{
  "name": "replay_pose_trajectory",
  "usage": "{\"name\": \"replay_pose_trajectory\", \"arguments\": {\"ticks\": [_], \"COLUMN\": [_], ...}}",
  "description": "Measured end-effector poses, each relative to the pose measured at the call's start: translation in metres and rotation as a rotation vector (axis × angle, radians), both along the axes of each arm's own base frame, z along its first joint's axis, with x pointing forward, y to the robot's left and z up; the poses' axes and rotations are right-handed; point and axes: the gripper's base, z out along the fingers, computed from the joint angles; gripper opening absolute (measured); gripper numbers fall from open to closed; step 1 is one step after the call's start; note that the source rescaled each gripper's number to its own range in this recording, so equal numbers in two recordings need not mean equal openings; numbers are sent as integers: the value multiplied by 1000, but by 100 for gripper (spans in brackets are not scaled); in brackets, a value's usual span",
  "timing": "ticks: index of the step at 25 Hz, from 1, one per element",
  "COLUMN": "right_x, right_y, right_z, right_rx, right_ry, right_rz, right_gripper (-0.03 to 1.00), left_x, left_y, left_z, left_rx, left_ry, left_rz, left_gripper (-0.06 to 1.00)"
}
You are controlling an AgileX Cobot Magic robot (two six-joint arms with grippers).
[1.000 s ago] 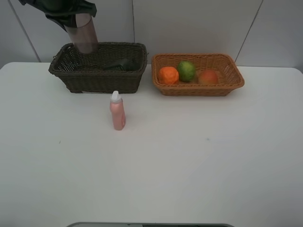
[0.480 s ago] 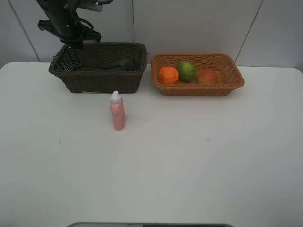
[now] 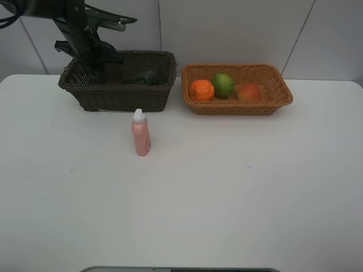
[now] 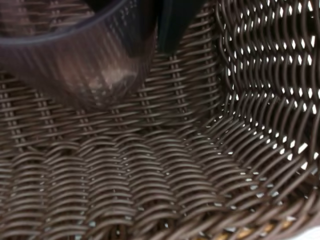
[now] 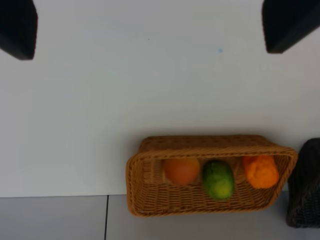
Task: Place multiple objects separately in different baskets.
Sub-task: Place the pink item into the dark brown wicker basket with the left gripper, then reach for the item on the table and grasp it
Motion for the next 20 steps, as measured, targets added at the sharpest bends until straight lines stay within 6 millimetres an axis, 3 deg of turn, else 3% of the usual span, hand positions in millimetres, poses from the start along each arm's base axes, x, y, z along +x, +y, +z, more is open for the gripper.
{"name": "replay_pose_trajectory", "arguments": {"ticks": [4,9,12,20], "right_x": [0,0,0,0], "right_y": [0,0,0,0], "right_z": [0,0,0,0], "right_rx": [0,0,0,0], "right_ry": [0,0,0,0], "right_rz": [0,0,0,0], "right_gripper": [100,100,100,100], "left_x": [1,0,-2,-26], "left_y": [0,0,0,-4], "left_z": [1,2,14,83], "left_rx": [-3,-8,-15,-37], "left_ry": [-10,-9,-22,-53], "left_rz": [-2,1,7,22], "left_gripper": [12,67,86,91]}}
